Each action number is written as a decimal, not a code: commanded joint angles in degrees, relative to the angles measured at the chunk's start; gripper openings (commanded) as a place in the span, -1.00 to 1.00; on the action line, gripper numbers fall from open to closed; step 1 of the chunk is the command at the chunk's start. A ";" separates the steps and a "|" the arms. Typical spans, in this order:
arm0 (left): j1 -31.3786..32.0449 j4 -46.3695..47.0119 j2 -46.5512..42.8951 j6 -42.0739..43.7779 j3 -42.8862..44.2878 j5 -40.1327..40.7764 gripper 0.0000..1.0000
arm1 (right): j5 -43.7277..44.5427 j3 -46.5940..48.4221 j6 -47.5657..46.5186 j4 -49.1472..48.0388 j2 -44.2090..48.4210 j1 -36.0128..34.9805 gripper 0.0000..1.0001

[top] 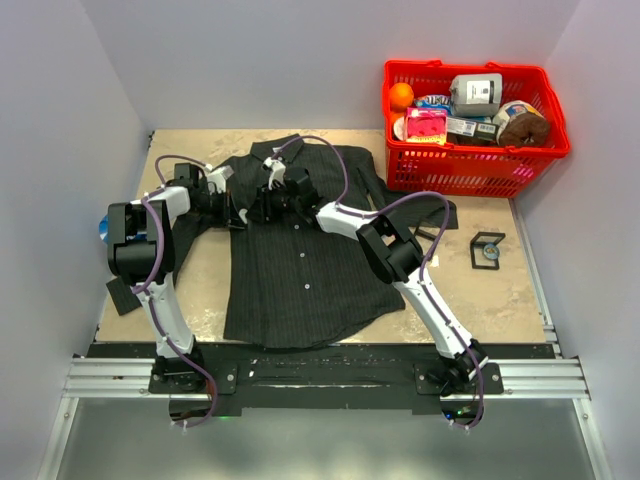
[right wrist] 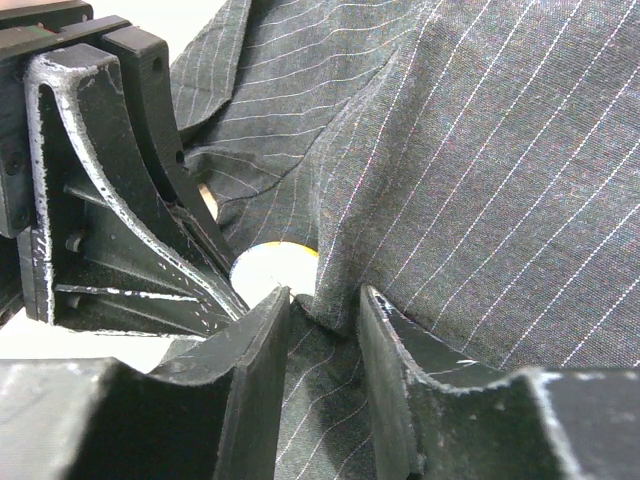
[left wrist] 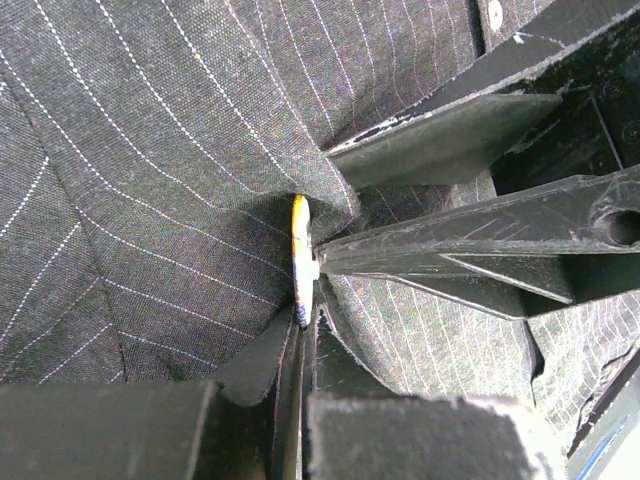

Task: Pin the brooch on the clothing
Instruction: Close the brooch on the flattened clothing.

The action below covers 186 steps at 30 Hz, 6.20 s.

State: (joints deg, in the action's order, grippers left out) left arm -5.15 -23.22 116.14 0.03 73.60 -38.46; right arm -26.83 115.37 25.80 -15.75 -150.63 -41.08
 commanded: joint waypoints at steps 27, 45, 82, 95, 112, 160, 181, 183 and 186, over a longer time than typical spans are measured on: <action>1.63 -5.16 4.01 -1.88 3.83 8.14 -1.00 | -2.96 0.29 -3.30 0.19 -1.42 -1.81 -0.51; 3.65 -8.41 4.45 2.60 4.36 7.61 -1.00 | -3.05 0.03 -7.52 0.80 1.30 -2.60 -0.56; 3.57 -10.26 3.13 5.68 4.36 -0.39 -1.00 | -1.82 -1.29 -17.45 -0.42 7.28 -3.13 -0.79; 3.65 -10.26 3.66 5.68 4.62 -0.39 -1.00 | -3.49 -3.05 -19.03 -1.39 9.30 -4.09 -0.86; 2.51 -6.49 1.46 7.26 2.60 -1.62 -1.00 | -5.86 -8.39 -10.87 -4.97 11.49 -0.32 -0.52; 1.54 -3.94 3.04 13.68 -0.13 -11.11 -1.00 | -12.19 -8.41 -4.44 -4.82 5.26 4.87 -0.23; 1.63 -3.85 2.95 13.15 0.05 -10.85 -1.00 | -13.25 -7.97 -4.18 -4.73 4.38 3.73 -0.24; 1.54 -3.76 2.95 13.06 0.14 -10.67 -1.00 | -13.25 -8.06 -4.27 -4.64 4.29 3.64 -0.24; 1.63 -3.85 2.87 12.98 0.14 -10.59 -1.00 | -13.34 -8.06 -4.44 -4.47 4.11 3.38 -0.24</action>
State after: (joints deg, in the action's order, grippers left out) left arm -3.36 -27.24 118.30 12.19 74.24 -49.41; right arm -39.18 105.10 21.06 -20.10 -145.16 -37.04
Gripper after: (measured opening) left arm 0.030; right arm 0.381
